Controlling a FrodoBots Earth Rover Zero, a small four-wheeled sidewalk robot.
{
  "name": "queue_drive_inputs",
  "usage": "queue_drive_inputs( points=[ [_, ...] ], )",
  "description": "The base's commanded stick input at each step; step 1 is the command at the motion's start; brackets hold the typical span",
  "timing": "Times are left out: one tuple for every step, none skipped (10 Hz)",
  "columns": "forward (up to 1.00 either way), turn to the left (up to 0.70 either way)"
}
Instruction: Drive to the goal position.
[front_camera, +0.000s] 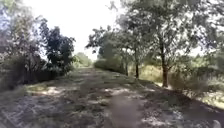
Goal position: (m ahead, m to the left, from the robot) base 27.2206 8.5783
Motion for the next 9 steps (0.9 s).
queue_drive_inputs(
  points=[
    [0.7, 0.35],
    [0.7, 0.35],
    [0.7, 0.35],
    [0.7, 0.35],
    [0.7, 0.35],
    [0.7, 0.35],
    [0.7, 0.35],
    [0.7, 0.35],
    [0.7, 0.27]
  ],
)
